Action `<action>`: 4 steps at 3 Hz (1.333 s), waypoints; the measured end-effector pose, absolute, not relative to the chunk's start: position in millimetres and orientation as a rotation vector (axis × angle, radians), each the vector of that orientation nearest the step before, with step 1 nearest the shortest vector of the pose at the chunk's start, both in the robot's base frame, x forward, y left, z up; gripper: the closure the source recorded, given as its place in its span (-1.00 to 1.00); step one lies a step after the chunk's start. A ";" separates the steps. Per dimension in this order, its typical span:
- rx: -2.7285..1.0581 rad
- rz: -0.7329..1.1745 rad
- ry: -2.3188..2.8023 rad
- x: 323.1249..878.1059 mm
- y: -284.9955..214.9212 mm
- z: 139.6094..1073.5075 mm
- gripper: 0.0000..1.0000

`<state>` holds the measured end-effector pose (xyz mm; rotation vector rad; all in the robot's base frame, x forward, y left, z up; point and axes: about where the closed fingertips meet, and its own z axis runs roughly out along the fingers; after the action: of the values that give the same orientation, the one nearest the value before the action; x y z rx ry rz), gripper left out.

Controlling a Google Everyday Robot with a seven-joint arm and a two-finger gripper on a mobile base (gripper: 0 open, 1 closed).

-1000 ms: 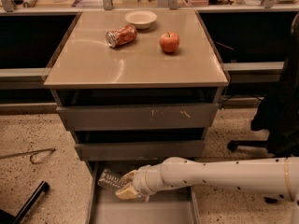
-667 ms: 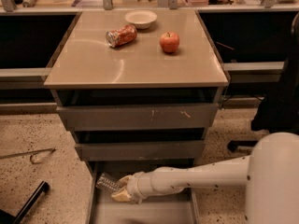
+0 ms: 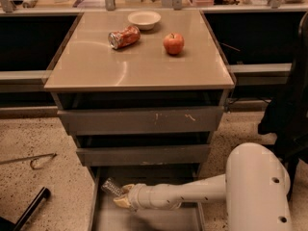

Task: Place water bottle into bottom drawer

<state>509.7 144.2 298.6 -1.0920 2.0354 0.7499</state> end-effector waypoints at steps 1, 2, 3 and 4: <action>-1.097 0.754 2.036 507.2 144.8 298.1 1.00; -1.116 0.755 2.048 508.8 147.6 284.2 1.00; -1.131 0.709 2.142 520.6 140.4 239.3 1.00; -1.174 0.649 2.233 526.6 126.1 192.3 1.00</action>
Offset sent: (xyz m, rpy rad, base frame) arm 0.0027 0.0046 -0.0322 -0.0344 0.0257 0.0299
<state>526.6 126.1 192.3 -1.1738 2.2331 0.6492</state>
